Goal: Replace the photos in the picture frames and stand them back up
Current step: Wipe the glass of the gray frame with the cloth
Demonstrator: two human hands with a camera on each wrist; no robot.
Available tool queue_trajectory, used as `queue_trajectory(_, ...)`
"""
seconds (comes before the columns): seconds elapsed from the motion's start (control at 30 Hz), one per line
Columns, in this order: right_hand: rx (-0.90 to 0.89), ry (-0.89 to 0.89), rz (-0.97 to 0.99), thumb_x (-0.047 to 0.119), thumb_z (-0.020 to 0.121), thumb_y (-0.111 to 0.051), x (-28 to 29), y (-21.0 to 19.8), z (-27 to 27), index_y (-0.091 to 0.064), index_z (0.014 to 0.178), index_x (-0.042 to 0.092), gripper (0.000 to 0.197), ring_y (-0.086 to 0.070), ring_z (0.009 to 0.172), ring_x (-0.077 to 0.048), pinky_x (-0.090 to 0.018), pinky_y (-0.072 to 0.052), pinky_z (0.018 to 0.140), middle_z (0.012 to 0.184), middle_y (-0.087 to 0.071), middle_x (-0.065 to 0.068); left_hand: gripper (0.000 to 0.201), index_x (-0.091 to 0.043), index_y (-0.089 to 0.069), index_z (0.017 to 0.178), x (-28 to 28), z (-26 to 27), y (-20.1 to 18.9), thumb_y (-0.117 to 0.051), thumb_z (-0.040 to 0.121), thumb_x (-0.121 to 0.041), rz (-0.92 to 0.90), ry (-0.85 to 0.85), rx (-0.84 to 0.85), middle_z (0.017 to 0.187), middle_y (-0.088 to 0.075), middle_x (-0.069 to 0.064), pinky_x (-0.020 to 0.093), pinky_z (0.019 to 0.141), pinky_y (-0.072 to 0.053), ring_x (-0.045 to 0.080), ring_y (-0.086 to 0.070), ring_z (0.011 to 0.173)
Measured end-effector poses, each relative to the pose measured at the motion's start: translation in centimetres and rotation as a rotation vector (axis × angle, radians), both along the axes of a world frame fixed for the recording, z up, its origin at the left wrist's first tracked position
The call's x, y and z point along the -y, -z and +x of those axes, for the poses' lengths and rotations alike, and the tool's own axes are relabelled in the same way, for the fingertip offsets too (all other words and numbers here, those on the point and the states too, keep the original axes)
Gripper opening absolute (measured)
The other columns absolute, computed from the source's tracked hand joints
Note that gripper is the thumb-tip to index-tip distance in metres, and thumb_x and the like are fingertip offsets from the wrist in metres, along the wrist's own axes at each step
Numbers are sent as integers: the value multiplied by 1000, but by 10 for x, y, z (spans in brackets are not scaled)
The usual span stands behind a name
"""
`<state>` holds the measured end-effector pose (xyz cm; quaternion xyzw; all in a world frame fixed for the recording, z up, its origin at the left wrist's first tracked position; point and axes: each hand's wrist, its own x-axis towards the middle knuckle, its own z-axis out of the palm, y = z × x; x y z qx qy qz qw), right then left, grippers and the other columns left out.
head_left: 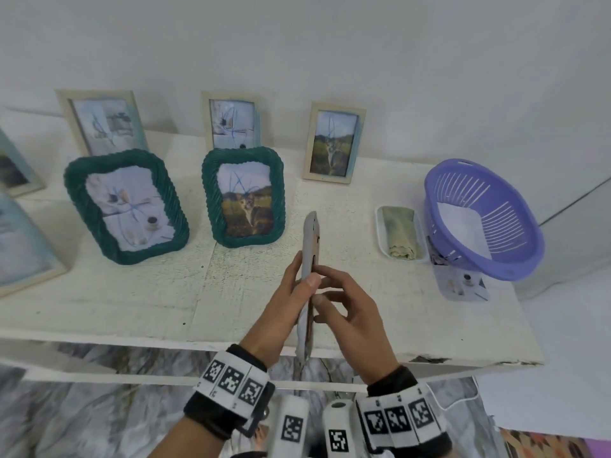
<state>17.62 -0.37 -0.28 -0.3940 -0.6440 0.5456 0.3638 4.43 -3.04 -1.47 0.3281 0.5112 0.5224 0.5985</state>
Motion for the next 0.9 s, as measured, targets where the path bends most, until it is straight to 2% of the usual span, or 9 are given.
queue_trajectory(0.17,164,-24,230,23,91,-65,-6,-8,11,-49,131,40,46,-61,92,-15,-25,-54,71,105,-56,14,108,-35,-32,149,-6,-2,-7,-71,58,-79,1,-28,4,137,-57,-8,45,110,-40,9,-54,126)
queue_trajectory(0.3,349,64,451,23,89,-60,-25,-13,30,-62,118,31,30,-54,76,-6,-19,-46,65,86,-52,11,108,-40,-26,150,-12,-1,-11,-72,59,-74,-22,-61,-107,138,-53,-9,19,91,-47,-2,-58,113)
queue_trajectory(0.4,580,148,581,25,91,-62,-39,-14,39,-68,108,29,19,-45,56,1,-19,-35,53,61,-45,15,106,-45,-21,150,-16,6,-14,-75,62,-70,-23,-65,-185,146,-44,-8,12,84,-43,5,-50,126)
queue_trajectory(0.5,556,103,413,23,94,-58,-46,-19,42,-68,110,30,20,-52,46,-7,-26,-44,50,49,-55,8,108,-41,-17,151,-21,19,-22,-71,59,-55,19,-110,-221,151,-36,-11,11,90,-45,6,-40,134)
queue_trajectory(0.6,207,31,-33,27,101,-47,-56,-34,45,-69,105,21,23,-65,57,-15,-31,-50,56,68,-71,-2,103,-45,-17,145,-29,29,-27,-73,58,-51,93,-134,-305,143,-34,-27,9,95,-38,-13,-38,127)
queue_trajectory(0.67,30,13,-335,46,99,-41,-65,-43,50,-71,104,20,40,-72,77,-20,-35,-55,66,86,-75,-3,96,-46,-21,141,-35,31,-27,-77,63,-52,152,-161,-344,139,-37,-30,6,93,-41,-23,-39,120)
queue_trajectory(0.77,-21,-14,-531,73,80,-35,-91,-41,60,-71,108,24,67,-70,92,-16,-37,-56,78,100,-75,1,98,-35,-23,151,-43,32,-26,-62,70,-74,111,-220,-366,150,-35,-19,31,113,-37,-5,-36,135)
queue_trajectory(0.83,-15,-27,-596,84,68,-37,-114,-35,64,-71,112,24,82,-69,93,-17,-38,-55,77,101,-74,1,101,-33,-27,151,-51,32,-26,-48,67,-85,96,-269,-371,152,-34,-18,41,117,-31,0,-33,138)
queue_trajectory(0.9,-4,-44,-635,93,60,-39,-140,-29,64,-69,117,25,93,-66,106,-24,-45,-55,86,111,-72,-3,105,-33,-31,150,-63,31,-29,-40,65,-94,116,-303,-404,152,-34,-16,46,117,-30,4,-33,140)
